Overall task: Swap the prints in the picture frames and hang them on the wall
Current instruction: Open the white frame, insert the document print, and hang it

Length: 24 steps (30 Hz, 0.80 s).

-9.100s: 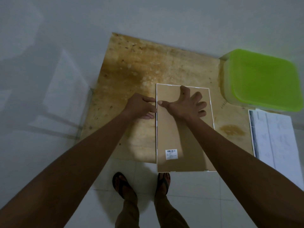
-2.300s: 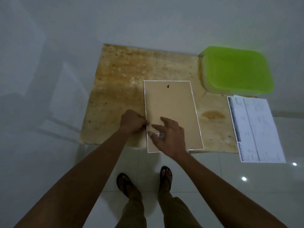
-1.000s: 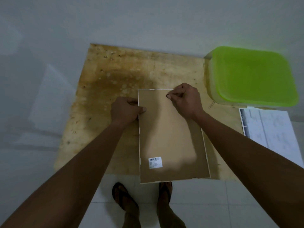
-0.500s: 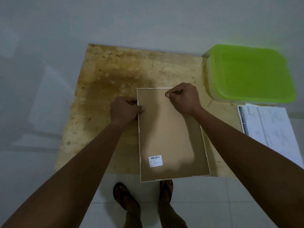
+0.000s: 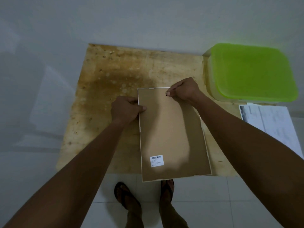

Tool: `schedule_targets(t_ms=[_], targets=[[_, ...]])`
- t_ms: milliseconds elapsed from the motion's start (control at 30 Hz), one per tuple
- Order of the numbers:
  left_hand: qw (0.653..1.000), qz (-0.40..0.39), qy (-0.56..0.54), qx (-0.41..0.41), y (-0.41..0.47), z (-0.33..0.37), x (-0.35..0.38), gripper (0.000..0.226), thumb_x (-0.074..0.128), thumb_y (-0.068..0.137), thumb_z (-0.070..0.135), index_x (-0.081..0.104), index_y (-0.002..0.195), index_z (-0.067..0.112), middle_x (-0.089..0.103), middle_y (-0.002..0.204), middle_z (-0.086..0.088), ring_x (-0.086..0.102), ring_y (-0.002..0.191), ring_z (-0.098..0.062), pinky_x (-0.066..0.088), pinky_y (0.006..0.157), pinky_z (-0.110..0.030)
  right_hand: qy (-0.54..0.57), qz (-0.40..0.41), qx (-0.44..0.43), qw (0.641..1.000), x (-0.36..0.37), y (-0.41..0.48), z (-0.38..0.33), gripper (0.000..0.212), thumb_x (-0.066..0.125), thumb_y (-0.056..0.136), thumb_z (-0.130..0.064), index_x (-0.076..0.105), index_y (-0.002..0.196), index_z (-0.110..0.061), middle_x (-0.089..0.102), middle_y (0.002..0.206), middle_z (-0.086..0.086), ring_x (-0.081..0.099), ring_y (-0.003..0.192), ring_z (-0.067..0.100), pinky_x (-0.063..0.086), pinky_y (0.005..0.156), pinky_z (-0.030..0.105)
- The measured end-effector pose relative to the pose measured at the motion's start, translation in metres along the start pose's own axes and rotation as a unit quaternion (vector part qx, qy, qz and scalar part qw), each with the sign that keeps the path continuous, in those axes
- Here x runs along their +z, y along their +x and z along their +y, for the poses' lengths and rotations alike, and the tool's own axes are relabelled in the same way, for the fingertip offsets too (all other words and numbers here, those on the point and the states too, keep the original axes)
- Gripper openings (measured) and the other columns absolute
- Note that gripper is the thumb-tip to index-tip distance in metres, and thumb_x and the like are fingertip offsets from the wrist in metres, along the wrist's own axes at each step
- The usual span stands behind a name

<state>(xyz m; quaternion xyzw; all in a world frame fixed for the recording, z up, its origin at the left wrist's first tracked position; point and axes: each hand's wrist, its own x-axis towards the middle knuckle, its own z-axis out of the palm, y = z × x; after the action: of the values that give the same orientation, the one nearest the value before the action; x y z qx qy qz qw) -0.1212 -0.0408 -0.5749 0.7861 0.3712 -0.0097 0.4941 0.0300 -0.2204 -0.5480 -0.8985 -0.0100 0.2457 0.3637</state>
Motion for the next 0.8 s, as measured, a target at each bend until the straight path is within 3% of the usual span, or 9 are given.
schedule_targets(t_ms=[200, 300, 367, 433, 500, 667, 800], targets=[[1.000, -0.008, -0.007, 0.000, 0.002, -0.002, -0.001, 0.053, 0.092, 0.054, 0.035, 0.078, 0.104, 0.024, 0.078, 0.092, 0.000, 0.074, 0.080, -0.015, 0.060, 0.084, -0.038, -0.003, 0.017, 0.034, 0.999, 0.004, 0.000, 0.000, 0.019, 0.095, 0.060, -0.022, 0.082, 0.073, -0.023, 0.077, 0.076, -0.005, 0.072, 0.087, 0.011, 0.059, 0.085, 0.031], [1.000, -0.013, -0.009, -0.004, 0.003, -0.003, -0.001, 0.051, 0.091, 0.054, 0.035, 0.078, 0.102, 0.025, 0.078, 0.091, 0.000, 0.074, 0.079, -0.015, 0.060, 0.083, -0.038, 0.001, 0.029, 0.060, 0.998, 0.009, -0.006, 0.003, 0.019, 0.095, 0.056, -0.036, 0.080, 0.067, -0.035, 0.075, 0.076, -0.013, 0.070, 0.096, 0.012, 0.056, 0.091, 0.034], [1.000, -0.015, -0.011, -0.006, 0.003, -0.002, -0.001, 0.052, 0.091, 0.052, 0.036, 0.079, 0.102, 0.024, 0.078, 0.090, 0.000, 0.074, 0.078, -0.015, 0.060, 0.082, -0.039, -0.026, 0.050, 0.089, 0.994, 0.010, -0.010, 0.004, 0.018, 0.090, 0.057, -0.046, 0.078, 0.068, -0.042, 0.073, 0.090, -0.015, 0.055, 0.113, 0.013, 0.042, 0.102, 0.041], [1.000, -0.012, -0.006, -0.004, 0.004, -0.002, -0.001, 0.055, 0.091, 0.050, 0.038, 0.079, 0.102, 0.023, 0.078, 0.090, 0.000, 0.074, 0.079, -0.016, 0.060, 0.083, -0.039, -0.045, 0.076, 0.113, 0.990, 0.012, -0.014, 0.004, 0.016, 0.086, 0.063, -0.046, 0.078, 0.075, -0.039, 0.069, 0.106, -0.010, 0.040, 0.122, 0.021, 0.029, 0.098, 0.044], [1.000, -0.010, -0.001, 0.000, 0.004, -0.002, -0.001, 0.055, 0.092, 0.053, 0.035, 0.078, 0.104, 0.022, 0.078, 0.094, 0.000, 0.073, 0.084, -0.015, 0.059, 0.084, -0.039, -0.046, 0.095, 0.124, 0.987, 0.016, -0.017, 0.004, 0.018, 0.082, 0.064, -0.047, 0.078, 0.079, -0.038, 0.067, 0.112, -0.006, 0.037, 0.125, 0.026, 0.026, 0.095, 0.047], [1.000, -0.013, 0.003, 0.004, 0.005, -0.003, -0.002, 0.054, 0.092, 0.055, 0.034, 0.078, 0.105, 0.022, 0.078, 0.092, 0.000, 0.073, 0.084, -0.016, 0.059, 0.084, -0.040, -0.032, 0.142, 0.114, 0.983, 0.027, -0.028, 0.005, 0.006, 0.079, 0.068, -0.047, 0.075, 0.072, -0.046, 0.068, 0.106, -0.015, 0.040, 0.119, 0.025, 0.029, 0.092, 0.045], [1.000, -0.019, -0.002, 0.013, 0.006, -0.004, -0.002, 0.054, 0.092, 0.057, 0.034, 0.078, 0.107, 0.021, 0.078, 0.094, 0.000, 0.073, 0.084, -0.015, 0.060, 0.083, -0.040, -0.035, 0.118, 0.052, 0.991, 0.016, -0.028, 0.004, 0.006, 0.082, 0.072, -0.042, 0.076, 0.071, -0.041, 0.069, 0.093, -0.016, 0.038, 0.123, 0.022, 0.019, 0.085, 0.039]])
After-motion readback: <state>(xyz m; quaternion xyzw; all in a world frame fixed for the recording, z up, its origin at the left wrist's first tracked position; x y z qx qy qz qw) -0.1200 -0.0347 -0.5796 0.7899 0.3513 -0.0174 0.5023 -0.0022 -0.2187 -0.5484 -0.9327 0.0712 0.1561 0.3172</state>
